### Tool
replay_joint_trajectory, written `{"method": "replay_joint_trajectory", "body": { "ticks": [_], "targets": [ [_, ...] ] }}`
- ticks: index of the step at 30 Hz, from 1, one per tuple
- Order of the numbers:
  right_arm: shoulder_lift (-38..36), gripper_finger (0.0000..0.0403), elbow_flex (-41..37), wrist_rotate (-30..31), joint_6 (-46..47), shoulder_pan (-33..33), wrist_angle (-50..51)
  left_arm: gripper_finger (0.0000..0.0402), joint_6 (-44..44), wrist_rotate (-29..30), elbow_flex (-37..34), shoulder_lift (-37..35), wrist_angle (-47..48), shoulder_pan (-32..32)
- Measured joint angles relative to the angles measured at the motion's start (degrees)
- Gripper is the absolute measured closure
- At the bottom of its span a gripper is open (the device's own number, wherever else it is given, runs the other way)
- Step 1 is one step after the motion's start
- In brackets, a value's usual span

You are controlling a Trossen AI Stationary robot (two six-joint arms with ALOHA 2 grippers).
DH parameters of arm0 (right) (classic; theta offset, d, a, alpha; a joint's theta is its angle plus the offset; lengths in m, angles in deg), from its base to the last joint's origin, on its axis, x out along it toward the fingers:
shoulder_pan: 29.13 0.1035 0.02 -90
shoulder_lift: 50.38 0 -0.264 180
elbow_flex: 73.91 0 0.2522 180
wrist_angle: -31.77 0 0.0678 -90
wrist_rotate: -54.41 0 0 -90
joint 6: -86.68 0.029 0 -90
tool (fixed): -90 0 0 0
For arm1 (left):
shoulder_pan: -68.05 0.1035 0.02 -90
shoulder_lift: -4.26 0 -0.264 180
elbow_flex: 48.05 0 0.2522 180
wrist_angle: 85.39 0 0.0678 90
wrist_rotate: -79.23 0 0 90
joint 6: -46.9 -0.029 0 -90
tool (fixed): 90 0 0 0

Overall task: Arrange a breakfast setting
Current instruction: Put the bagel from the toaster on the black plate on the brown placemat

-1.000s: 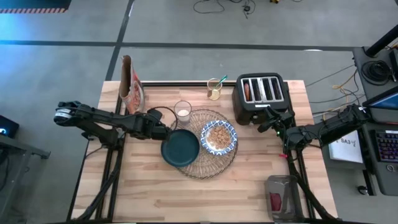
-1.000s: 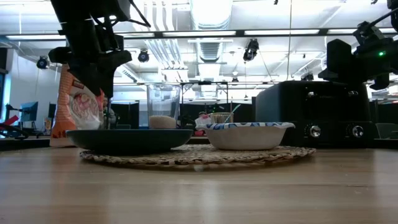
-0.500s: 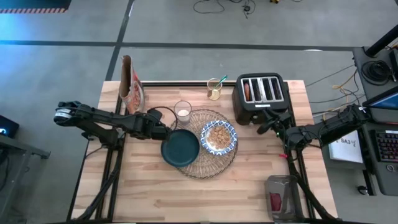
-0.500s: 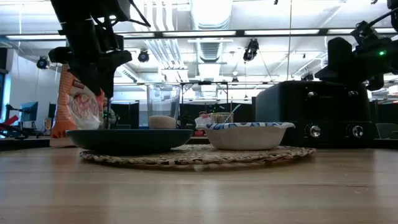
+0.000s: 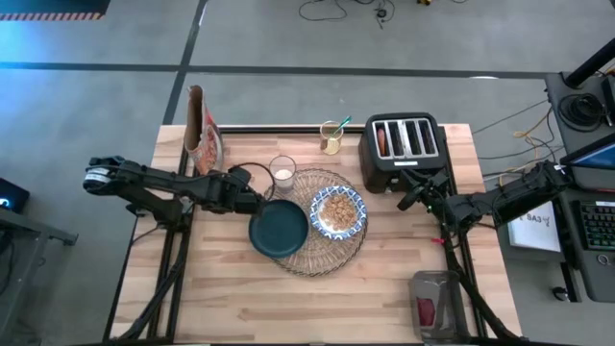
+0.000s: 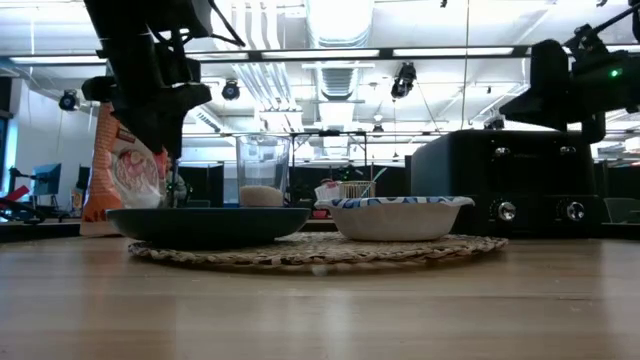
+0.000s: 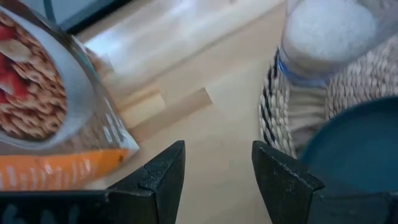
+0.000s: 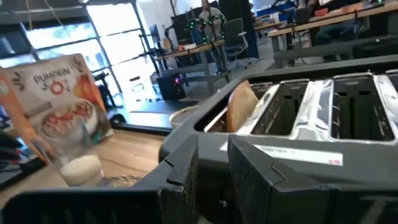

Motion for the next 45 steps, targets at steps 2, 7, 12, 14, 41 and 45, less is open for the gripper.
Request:
{"method": "replay_joint_trajectory", "body": {
  "ticks": [2, 7, 12, 14, 41, 45],
  "targets": [
    [-0.03, 0.0323, 0.00, -1.32, -1.68, -0.01, -1.28, 0.0232, -0.02, -1.76, 0.00, 0.00, 0.01, 0.16],
    [-0.07, 0.0323, 0.00, -7.72, -3.87, 0.00, -6.84, 0.0232, -0.76, -5.50, -0.02, -0.04, -0.14, 0.04],
    [0.00, 0.0323, 2.86, -14.02, -7.04, 0.00, -8.22, 0.0236, -2.70, -5.17, -0.02, -0.18, -1.16, -0.10],
    [0.18, 0.0323, 4.70, -16.12, -7.87, -0.01, -8.22, 0.0239, -3.84, -3.70, -0.02, -0.26, -2.34, -0.06],
    [12.57, 0.0316, 40.62, -35.21, 35.73, 0.00, 53.96, 0.0245, -10.30, 1.26, -0.02, -0.26, -4.36, 0.11],
    [15.87, 0.0286, 43.03, -36.87, 33.66, -0.02, 53.78, 0.0245, -10.30, 2.18, -0.02, -0.26, -4.36, 0.09]
  ]
}}
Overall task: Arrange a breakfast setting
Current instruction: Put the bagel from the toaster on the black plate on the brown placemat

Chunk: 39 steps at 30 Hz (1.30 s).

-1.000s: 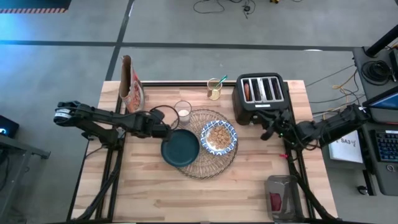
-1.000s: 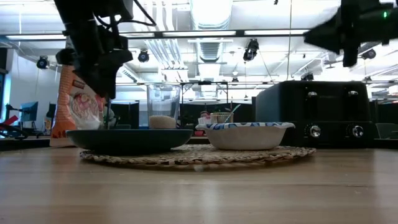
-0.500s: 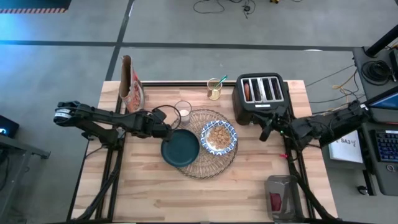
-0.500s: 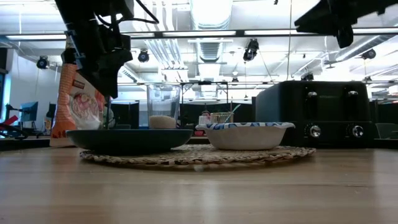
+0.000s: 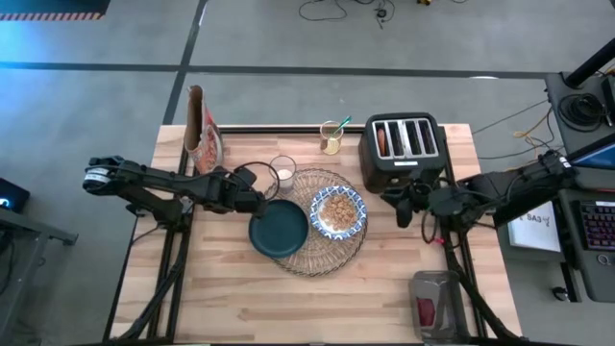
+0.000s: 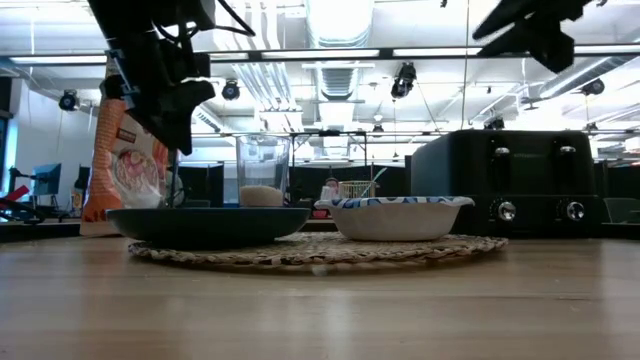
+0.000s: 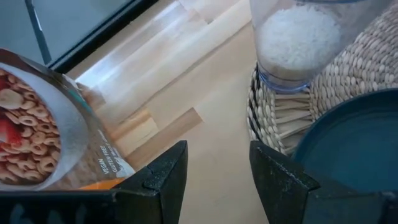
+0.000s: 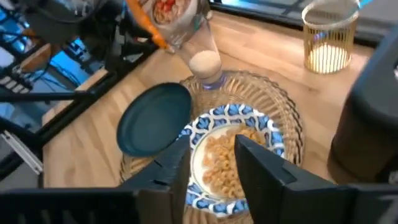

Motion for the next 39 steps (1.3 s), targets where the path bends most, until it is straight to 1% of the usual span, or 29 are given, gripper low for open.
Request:
{"method": "replay_joint_trajectory", "body": {
  "ticks": [2, 4, 7, 8, 10, 13, 16, 18, 20, 25, 29, 33, 39],
  "targets": [
    [1.41, 0.0268, 1.80, 1.40, -2.81, -0.66, -0.08, 0.0245, 0.00, 0.51, 0.00, -0.02, 0.01, 0.01],
    [2.89, 0.0251, 4.02, 5.06, -2.30, -2.16, 1.46, 0.0245, 0.00, 0.54, 0.00, -0.02, 0.01, 0.01],
    [5.25, 0.0239, 8.46, 11.19, 1.87, -5.71, 9.57, 0.0245, 0.01, 0.55, 0.00, -0.02, 0.03, -0.01],
    [5.97, 0.0238, 10.18, 12.06, 2.52, -7.16, 13.08, 0.0245, 0.02, 0.55, 0.00, -0.02, 0.05, 0.01],
    [7.41, 0.0239, 13.30, 11.96, 3.02, -10.42, 19.64, 0.0245, 0.01, 0.52, 0.00, -0.02, 0.38, 0.01],
    [9.76, 0.0245, 16.75, 9.68, 3.88, -15.46, 26.19, 0.0245, 0.17, 0.50, 0.00, -0.02, 1.31, 0.00],
    [11.81, 0.0251, 18.54, 5.66, 3.32, -20.99, 28.20, 0.0245, 0.27, 0.50, -0.02, -0.02, 1.52, 0.01],
    [13.14, 0.0253, 19.34, 0.73, 0.50, -24.86, 28.04, 0.0245, 0.26, 0.50, -0.04, -0.02, 1.56, 0.01],
    [14.74, 0.0253, 20.00, -2.04, -2.36, -28.47, 28.09, 0.0245, 0.03, 0.50, -0.04, -0.02, 1.71, 0.01],
    [18.58, 0.0238, 22.05, -4.30, -10.45, -36.58, 27.75, 0.0245, -0.14, 0.45, -0.07, -0.02, 2.66, 0.01],
    [21.40, 0.0219, 22.37, -8.73, -14.80, -42.70, 27.00, 0.0245, 0.02, 0.35, -0.13, -0.02, 4.06, -0.01],
    [23.66, 0.0205, 22.35, -12.12, -17.16, -47.12, 24.05, 0.0245, 0.02, 0.35, -0.15, -0.02, 4.84, -0.01],
    [27.05, 0.0204, 22.30, -12.66, -19.77, -50.51, 17.31, 0.0245, 0.03, 0.35, -0.17, -0.02, 4.96, -0.01]
  ]
}}
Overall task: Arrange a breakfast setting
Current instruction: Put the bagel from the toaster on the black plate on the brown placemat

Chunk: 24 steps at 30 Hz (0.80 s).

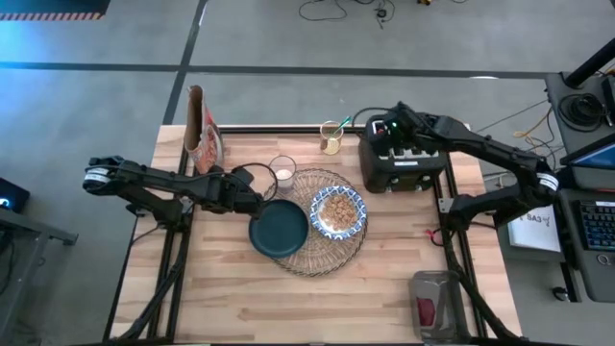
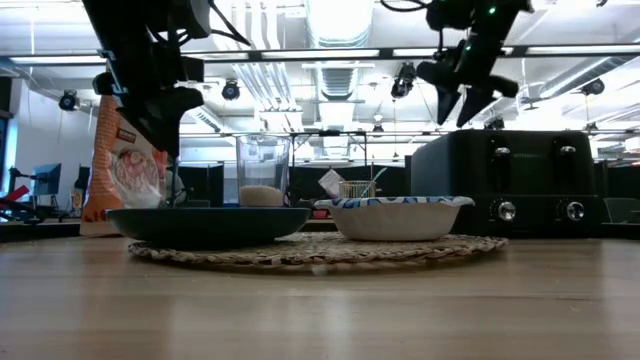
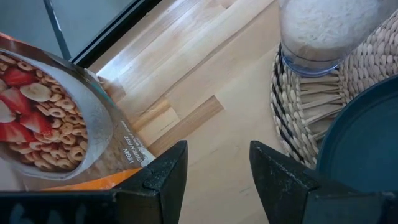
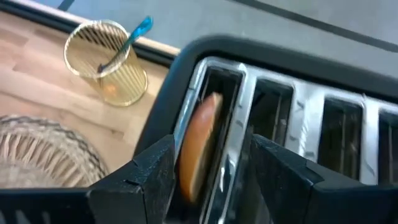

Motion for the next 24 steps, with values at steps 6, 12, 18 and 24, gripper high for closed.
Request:
{"method": "replay_joint_trajectory", "body": {
  "ticks": [6, 12, 18, 24],
  "targets": [
    [4.56, 0.0213, -0.08, 0.05, -1.69, -0.88, -4.93, 0.0245, 0.02, 0.00, 0.00, 0.00, 0.23, 0.00],
    [9.29, 0.0216, -0.02, 0.29, -4.31, -1.81, -6.37, 0.0245, 0.02, 0.02, 0.00, 0.00, 0.45, 0.00],
    [10.69, 0.0219, 0.09, 0.72, -4.34, -2.76, -7.18, 0.0244, 0.02, 0.04, -0.17, -0.02, 1.00, 0.00],
    [7.98, 0.0233, -0.04, 0.38, -5.05, -3.02, -7.07, 0.0244, 0.02, 0.04, -0.68, -0.02, 1.02, 0.00]
  ]
}}
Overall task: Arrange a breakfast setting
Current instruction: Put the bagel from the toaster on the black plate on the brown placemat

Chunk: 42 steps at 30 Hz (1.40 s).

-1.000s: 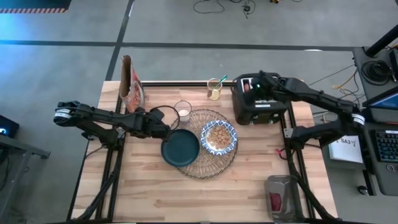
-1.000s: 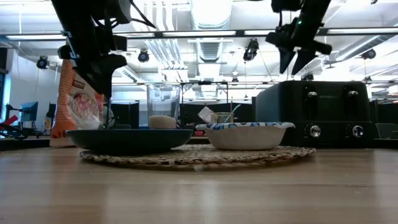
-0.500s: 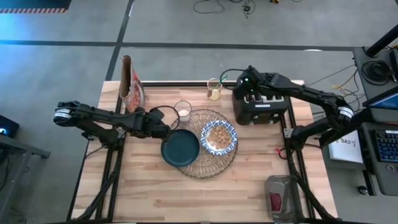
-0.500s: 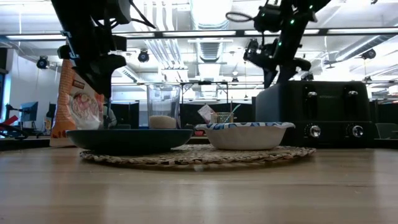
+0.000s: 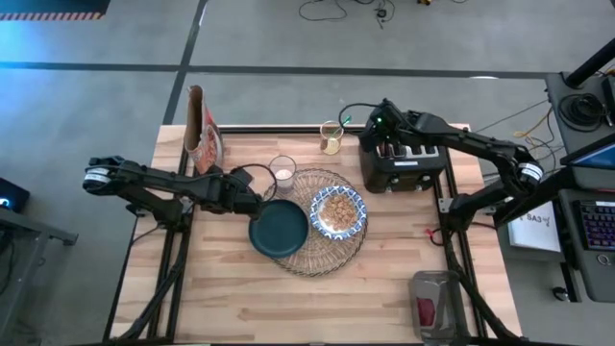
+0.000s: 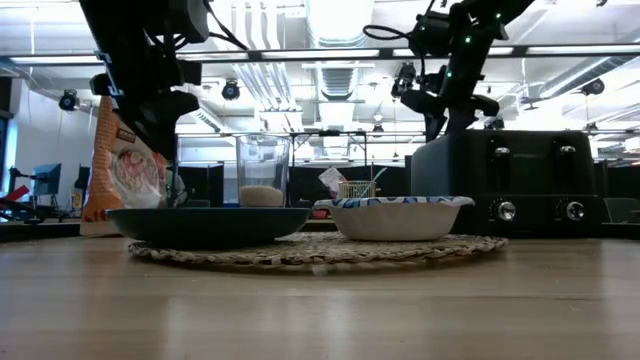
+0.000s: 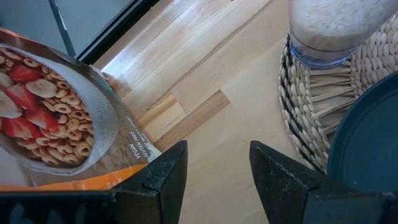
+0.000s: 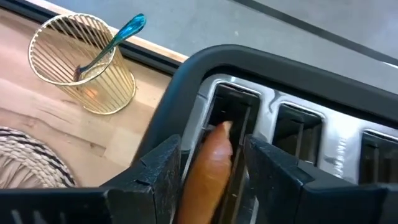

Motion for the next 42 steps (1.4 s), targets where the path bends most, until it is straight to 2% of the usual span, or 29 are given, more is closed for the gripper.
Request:
{"method": "replay_joint_trajectory", "body": {
  "ticks": [6, 16, 33, 42],
  "targets": [
    [-1.41, 0.0241, -0.24, 0.23, 1.25, -0.54, -0.25, 0.0244, 0.00, 0.00, 0.00, 0.00, -0.02, 0.00],
    [2.79, 0.0247, -0.48, 0.49, 0.56, -0.52, -0.51, 0.0244, 0.02, 0.00, 0.00, 0.00, -0.04, 0.00],
    [2.94, 0.0339, -0.63, 3.53, -2.32, -1.71, -0.49, 0.0244, 0.85, 0.00, 0.00, 0.00, -0.04, -0.01],
    [2.66, 0.0344, -0.50, 3.29, -2.43, -1.97, -0.21, 0.0244, 0.85, 0.03, -0.01, 0.00, 0.37, -0.22]
  ]
}}
